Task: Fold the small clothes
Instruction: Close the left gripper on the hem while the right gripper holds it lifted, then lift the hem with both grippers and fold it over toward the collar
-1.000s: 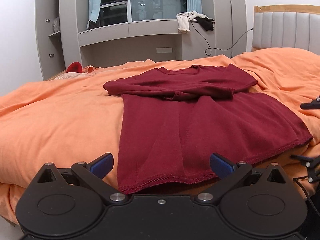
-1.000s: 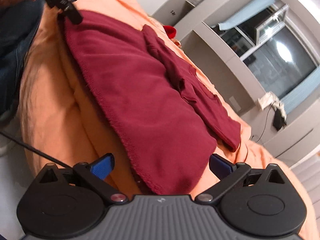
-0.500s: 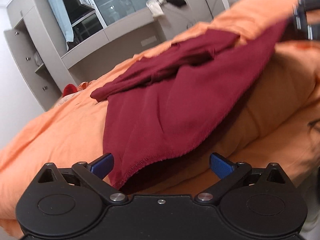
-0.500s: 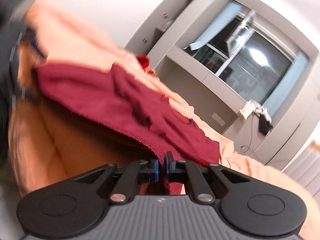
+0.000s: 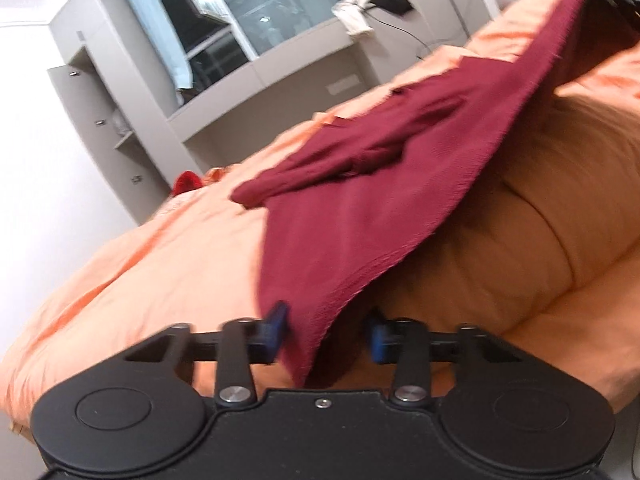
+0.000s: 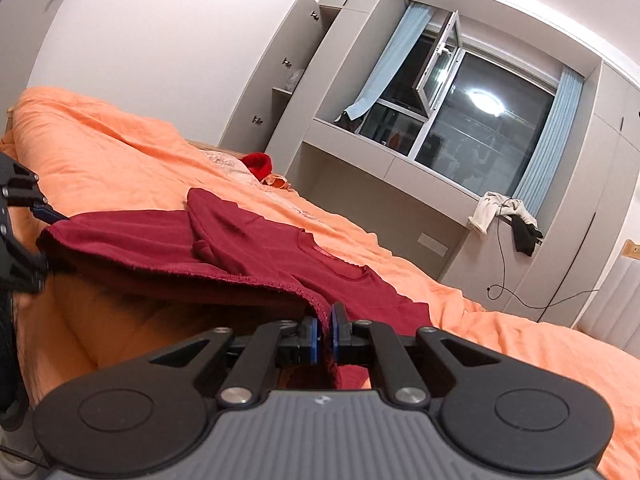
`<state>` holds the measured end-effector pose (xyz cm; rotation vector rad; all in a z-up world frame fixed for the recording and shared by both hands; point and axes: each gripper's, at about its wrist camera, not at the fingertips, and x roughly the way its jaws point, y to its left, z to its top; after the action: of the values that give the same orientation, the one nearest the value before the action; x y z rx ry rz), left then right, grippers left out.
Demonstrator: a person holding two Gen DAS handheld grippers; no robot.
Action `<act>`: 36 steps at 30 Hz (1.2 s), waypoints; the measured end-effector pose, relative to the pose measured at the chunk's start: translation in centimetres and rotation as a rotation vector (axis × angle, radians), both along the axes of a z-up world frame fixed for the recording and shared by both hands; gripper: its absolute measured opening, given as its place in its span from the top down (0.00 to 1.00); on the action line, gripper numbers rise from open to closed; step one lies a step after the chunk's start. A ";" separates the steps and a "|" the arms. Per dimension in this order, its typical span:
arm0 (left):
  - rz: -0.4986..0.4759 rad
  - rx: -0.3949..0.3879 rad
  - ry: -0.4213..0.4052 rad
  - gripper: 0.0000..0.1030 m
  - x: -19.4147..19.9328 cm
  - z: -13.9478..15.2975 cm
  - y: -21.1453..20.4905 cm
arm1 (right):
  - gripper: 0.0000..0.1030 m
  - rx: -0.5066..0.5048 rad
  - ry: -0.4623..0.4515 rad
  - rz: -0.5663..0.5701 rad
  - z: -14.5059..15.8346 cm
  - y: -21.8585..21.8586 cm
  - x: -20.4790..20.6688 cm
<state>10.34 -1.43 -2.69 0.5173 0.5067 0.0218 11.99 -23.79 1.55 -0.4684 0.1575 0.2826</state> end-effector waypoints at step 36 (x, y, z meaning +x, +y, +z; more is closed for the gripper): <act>-0.053 -0.331 -0.482 0.95 -10.7 16.2 2.5 | 0.95 0.139 -0.343 0.014 6.2 -2.0 -12.8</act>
<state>-0.34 1.03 13.47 0.1878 0.0205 0.0111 -0.79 -25.74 7.70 -0.3742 -0.1993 0.2218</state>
